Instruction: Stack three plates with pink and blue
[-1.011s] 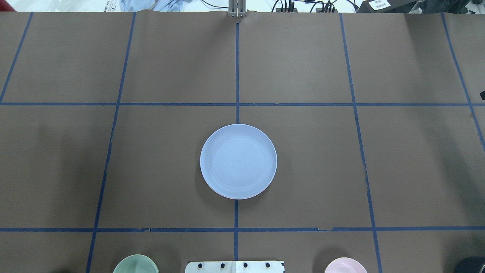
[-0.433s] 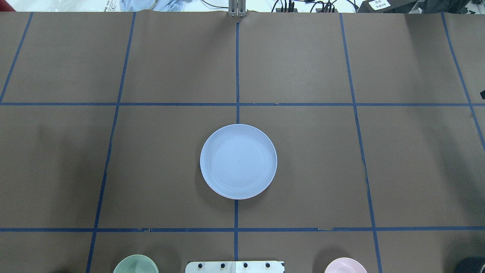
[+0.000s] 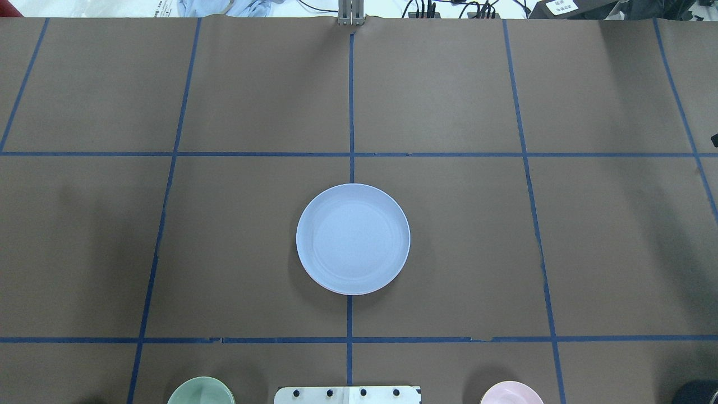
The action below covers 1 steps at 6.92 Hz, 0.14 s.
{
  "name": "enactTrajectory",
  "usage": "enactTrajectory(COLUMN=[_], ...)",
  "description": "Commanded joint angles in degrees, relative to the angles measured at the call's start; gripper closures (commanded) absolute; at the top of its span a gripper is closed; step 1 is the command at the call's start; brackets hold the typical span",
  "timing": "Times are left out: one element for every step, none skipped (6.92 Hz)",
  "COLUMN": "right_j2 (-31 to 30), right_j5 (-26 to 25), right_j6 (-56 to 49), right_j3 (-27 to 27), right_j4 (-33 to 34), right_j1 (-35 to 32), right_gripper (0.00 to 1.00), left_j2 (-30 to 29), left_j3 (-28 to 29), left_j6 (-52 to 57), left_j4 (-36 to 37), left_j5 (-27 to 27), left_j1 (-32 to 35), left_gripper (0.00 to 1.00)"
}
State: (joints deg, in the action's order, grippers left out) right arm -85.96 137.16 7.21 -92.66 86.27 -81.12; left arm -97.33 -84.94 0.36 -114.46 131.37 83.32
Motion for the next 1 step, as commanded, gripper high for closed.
enactTrajectory(right_j2=[0.0], right_j5=[0.0], right_j6=[0.0], right_j3=[0.0], right_j4=[-0.1], right_j1=[0.0], right_gripper=[0.0], left_j2=[0.4], left_j3=[-0.5], left_j6=[0.1], left_j4=[-1.3], left_j5=[-0.1], left_j1=[0.0], left_gripper=[0.0])
